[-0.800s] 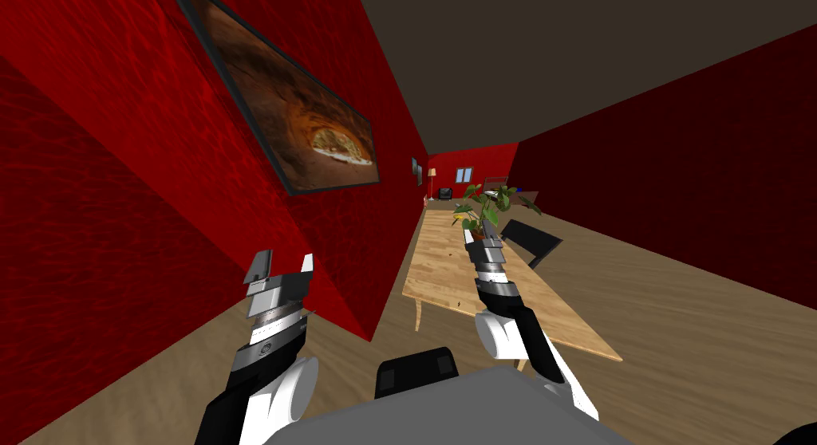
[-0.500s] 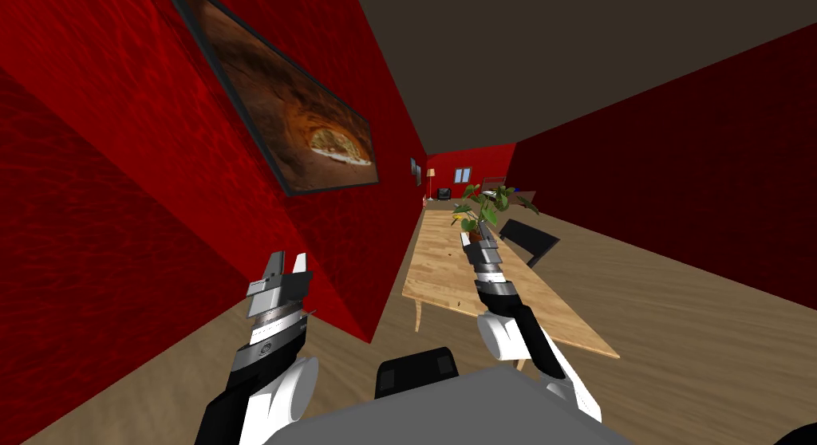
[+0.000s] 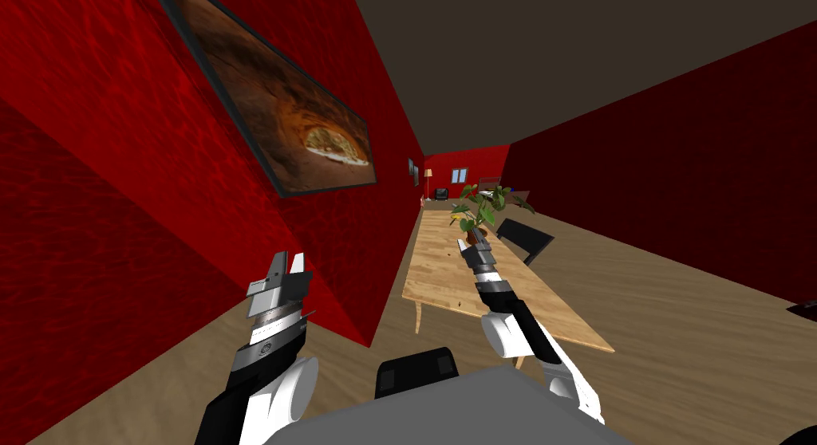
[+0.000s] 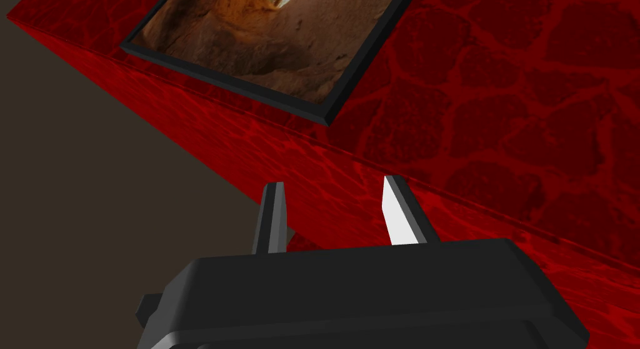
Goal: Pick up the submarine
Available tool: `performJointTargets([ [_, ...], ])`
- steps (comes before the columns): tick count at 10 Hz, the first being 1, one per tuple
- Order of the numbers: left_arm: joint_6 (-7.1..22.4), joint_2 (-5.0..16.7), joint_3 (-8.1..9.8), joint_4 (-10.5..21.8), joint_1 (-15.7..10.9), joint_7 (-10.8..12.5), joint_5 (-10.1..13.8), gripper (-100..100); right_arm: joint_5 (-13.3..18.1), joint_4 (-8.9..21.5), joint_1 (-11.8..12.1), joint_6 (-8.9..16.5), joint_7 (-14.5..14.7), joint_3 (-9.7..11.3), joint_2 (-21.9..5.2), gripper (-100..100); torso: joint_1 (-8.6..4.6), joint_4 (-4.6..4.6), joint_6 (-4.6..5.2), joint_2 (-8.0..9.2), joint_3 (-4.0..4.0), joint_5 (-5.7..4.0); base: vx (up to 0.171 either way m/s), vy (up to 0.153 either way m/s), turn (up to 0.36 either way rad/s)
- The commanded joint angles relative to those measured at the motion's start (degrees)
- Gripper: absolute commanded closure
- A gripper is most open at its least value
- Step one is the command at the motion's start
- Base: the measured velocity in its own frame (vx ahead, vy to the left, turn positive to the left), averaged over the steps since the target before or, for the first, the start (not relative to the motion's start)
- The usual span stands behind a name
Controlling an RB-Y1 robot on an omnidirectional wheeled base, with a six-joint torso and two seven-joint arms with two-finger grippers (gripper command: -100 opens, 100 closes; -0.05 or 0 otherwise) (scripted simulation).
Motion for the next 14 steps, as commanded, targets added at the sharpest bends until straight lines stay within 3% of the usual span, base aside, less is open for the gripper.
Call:
performJointTargets([
  [1, 0.0, 0.0, 0.0, 0.0, 0.0, 0.0, 0.0, 0, -1.41, 1.77, -0.62, 2.53, -1.83, -0.34, -0.7, -100, 0.0, 0.0, 0.0, 0.0, 0.0, 0.0, 0.03, 0.033, -0.067],
  [6, 0.0, 0.0, 0.0, 0.0, 0.0, 0.0, 0.0, 0, -7.12, 8.69, -2.3, 10.13, -8.9, -2.41, -2.38, -100, 0.01, 0.0, -0.01, -0.01, -0.01, 0.0, 0.027, 0.038, -0.08],
  [7, 0.0, 0.0, 0.0, 0.0, 0.0, 0.0, 0.0, 0, -7.12, 8.69, -2.3, 10.13, -8.9, -2.41, -2.38, -100, 0.07, 0.0, 0.0, 0.01, 0.0, 0.02, 0.019, 0.032, -0.034],
  [10, 0.0, 0.0, 0.0, 0.0, 0.0, 0.0, 0.0, 0, -10.94, 13.38, -3.45, 15.23, -13.63, -3.79, -2.79, -100, -0.05, 0.0, 0.01, 0.01, 0.0, -0.01, 0.027, 0.029, -0.082],
  [11, 0.0, 0.0, 0.0, 0.0, 0.0, 0.0, 0.0, 0, -10.94, 13.38, -3.45, 15.23, -13.63, -3.79, -2.79, -100, 0.02, 0.0, 0.0, -0.01, -0.01, 0.01, 0.025, 0.033, -0.026],
  [13, 0.0, 0.0, 0.0, 0.0, 0.0, 0.0, 0.0, 0, -13.56, 16.54, -4.24, 18.75, -16.88, -4.75, -2.95, -100, -0.02, 0.0, 0.0, 0.03, 0.01, 0.0, 0.021, 0.034, -0.076],
  [14, 0.0, 0.0, 0.0, 0.0, 0.0, 0.0, 0.0, 0, -13.56, 16.66, -4.24, 18.75, -16.88, -4.75, -2.95, -100, 0.02, 0.0, 0.0, 0.02, 0.01, 0.01, 0.015, 0.035, -0.033],
])
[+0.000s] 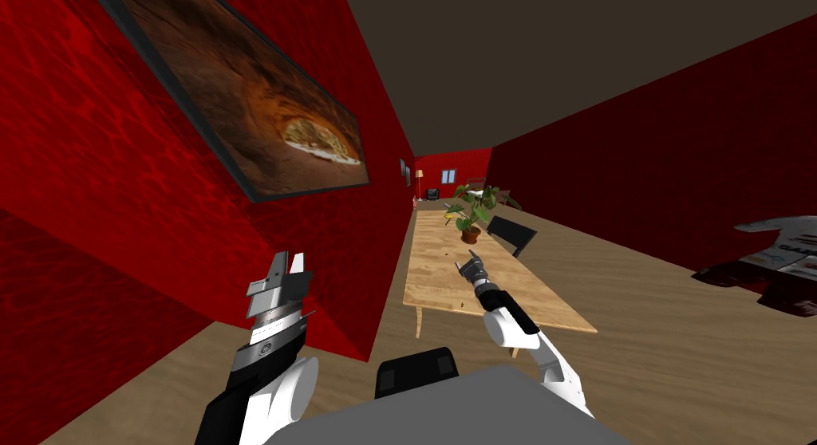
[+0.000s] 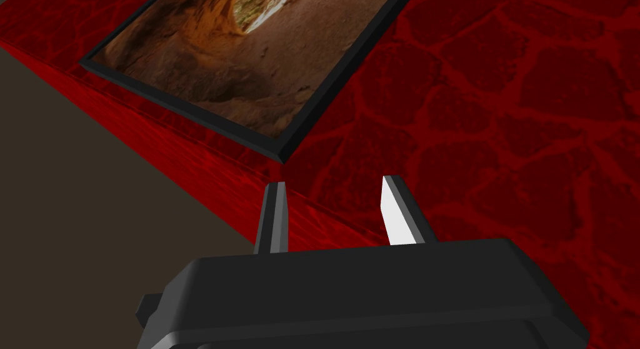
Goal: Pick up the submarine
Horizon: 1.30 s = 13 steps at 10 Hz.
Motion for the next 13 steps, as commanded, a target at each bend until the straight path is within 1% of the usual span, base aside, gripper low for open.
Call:
performJointTargets([
  [1, 0.0, 0.0, 0.0, 0.0, 0.0, 0.0, 0.0, 0, -1.49, 1.73, -0.41, 2.39, -1.91, -0.57, 0.08, -100, 0.0, 0.0, 0.0, 0.0, 0.0, 0.0, 0.018, 0.023, -0.06],
  [3, 0.0, 0.0, 0.0, 0.0, 0.0, 0.0, 0.0, 0, -4.14, 5.14, -1.23, 5.66, -5.0, -1.53, -0.05, -100, -0.01, -0.01, 0.01, -0.03, -0.02, -0.01, 0.03, 0.039, -0.099],
  [4, 0.0, 0.0, 0.0, 0.0, 0.0, 0.0, 0.0, 0, -4.14, 5.14, -1.23, 5.95, -5.2, -1.53, -0.05, -100, 0.03, -0.01, 0.02, -0.05, -0.03, 0.0, 0.025, 0.035, -0.024],
  [6, 0.0, 0.0, 0.0, 0.0, 0.0, 0.0, 0.0, 0, -6.76, 8.58, -2.06, 9.32, -8.46, -2.49, -0.2, -100, -0.04, 0.0, 0.01, 0.0, 0.0, -0.01, 0.019, 0.031, -0.072],
  [7, 0.0, 0.0, 0.0, 0.0, 0.0, 0.0, 0.0, 0, -6.76, 8.58, -2.06, 9.51, -8.46, -2.49, -0.2, -100, 0.0, 0.0, 0.01, 0.0, 0.0, -0.01, 0.012, 0.032, -0.035],
  [8, 0.0, 0.0, 0.0, 0.0, 0.0, 0.0, 0.0, 0, -8.06, 10.29, -2.47, 11.26, -10.07, -2.97, -0.29, -100, -0.01, 0.0, 0.0, 0.01, 0.01, 0.0, 0.019, 0.032, -0.06],
  [9, 0.0, 0.0, 0.0, 0.0, 0.0, 0.0, 0.0, 0, -8.06, 10.29, -2.47, 11.26, -10.07, -2.97, -0.29, -100, -0.02, 0.0, 0.01, 0.0, 0.0, -0.01, 0.014, 0.024, -0.03],
  [12, 0.0, 0.0, 0.0, 0.0, 0.0, 0.0, 0.0, 0, -11.81, 15.27, -3.66, 16.33, -14.72, -4.34, -0.6, -100, -0.01, -0.01, 0.01, -0.02, -0.01, 0.0, 0.022, 0.036, -0.086],
  [13, 0.0, 0.0, 0.0, 0.0, 0.0, 0.0, 0.0, 0, -12.99, 16.86, -4.04, 17.65, -16.2, -4.77, -0.7, -100, 0.02, -0.01, 0.01, -0.02, -0.01, 0.0, 0.021, 0.048, -0.072],
])
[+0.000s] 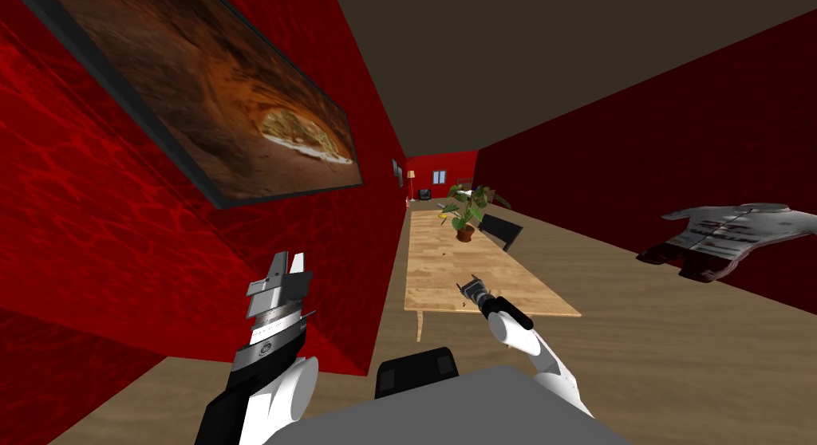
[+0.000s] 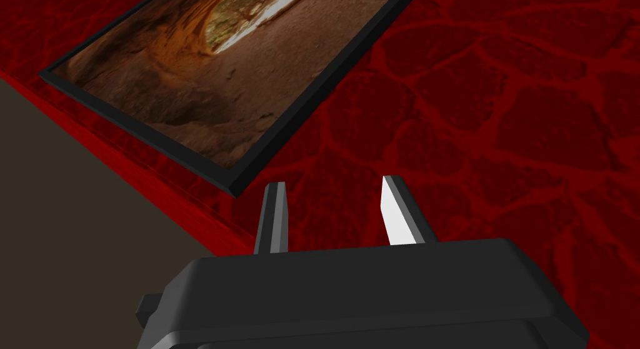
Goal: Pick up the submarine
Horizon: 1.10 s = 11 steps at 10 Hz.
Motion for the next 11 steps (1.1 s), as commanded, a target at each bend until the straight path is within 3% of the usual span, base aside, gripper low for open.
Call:
performJointTargets([
  [1, 0.0, 0.0, 0.0, 0.0, 0.0, 0.0, 0.0, 0, -0.28, 0.44, -0.27, 1.96, -1.13, -0.56, 0.44, -100, 0.0, 0.0, 0.0, 0.0, 0.0, 0.0, 0.015, 0.029, -0.022],
  [11, 0.0, 0.0, 0.0, 0.0, 0.0, 0.0, 0.0, 0, -8.78, 11.97, -3.03, 13.54, -11.71, -3.68, -0.18, -100, -0.07, 0.01, -0.01, 0.02, 0.02, 0.0, 0.016, 0.03, -0.058],
])
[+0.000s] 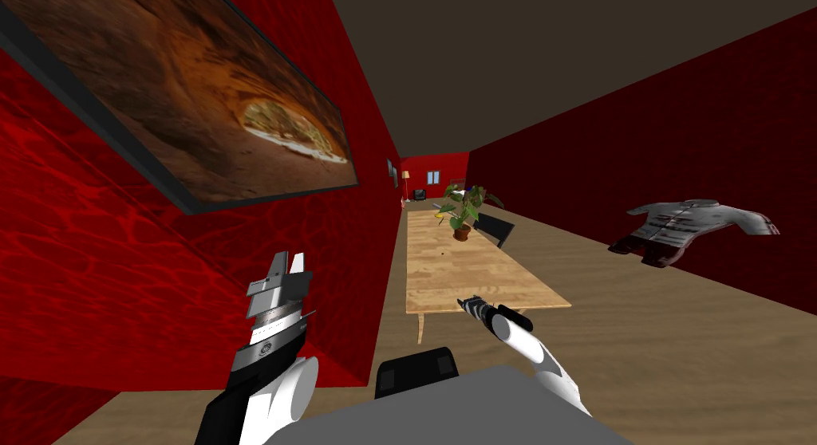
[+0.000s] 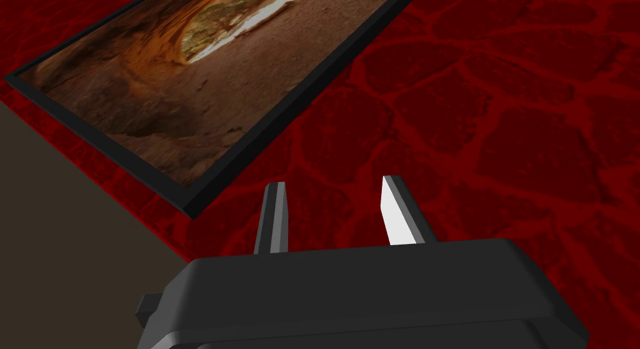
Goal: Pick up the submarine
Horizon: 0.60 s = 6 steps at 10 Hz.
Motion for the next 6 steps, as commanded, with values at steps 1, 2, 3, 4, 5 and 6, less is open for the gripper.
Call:
performJointTargets([
  [1, 0.0, 0.0, 0.0, 0.0, 0.0, 0.0, 0.0, 0, -1.33, 1.81, -0.49, 1.29, -1.18, -0.29, -0.24, -100, 0.0, 0.0, 0.0, 0.0, 0.0, 0.0, 0.015, 0.028, -0.043],
  [2, 0.0, 0.0, 0.0, 0.0, 0.0, 0.0, 0.0, 0, -0.67, 0.81, -0.11, 0.96, -0.88, -0.2, -0.02, -100, -0.02, 0.0, -0.01, 0.0, 0.0, 0.0, 0.006, 0.011, -0.006],
  [3, 0.0, 0.0, 0.0, 0.0, 0.0, 0.0, 0.0, 0, -0.76, 0.91, -0.12, 1.14, -1.03, -0.22, -0.03, 0, -0.07, 0.01, -0.01, 0.03, 0.02, 0.0, 0.0, 0.0, 0.0],
  [4, 0.0, 0.0, 0.0, 0.0, 0.0, 0.0, 0.0, 0, -0.49, 2.53, -0.79, -0.14, -0.25, 0.06, 0.86, -100, -0.1, 0.02, -0.01, 0.05, 0.03, -0.01, 0.025, -0.019, -0.002],
  [5, 0.0, 0.0, 0.0, 0.0, 0.0, 0.0, 0.0, 0, -0.36, 3.34, -1.13, -0.77, 0.13, 0.2, 1.31, -100, -0.17, 0.0, -0.02, -0.02, 0.0, -0.03, 0.043, -0.043, 0.002],
  [6, 0.0, 0.01, 0.0, 0.0, 0.0, 0.0, 0.0, 0, -0.16, 4.56, -1.63, -1.71, 0.71, 0.41, 1.98, -100, -0.26, -0.01, -0.02, -0.08, -0.04, -0.05, 0.049, -0.048, 0.004],
])
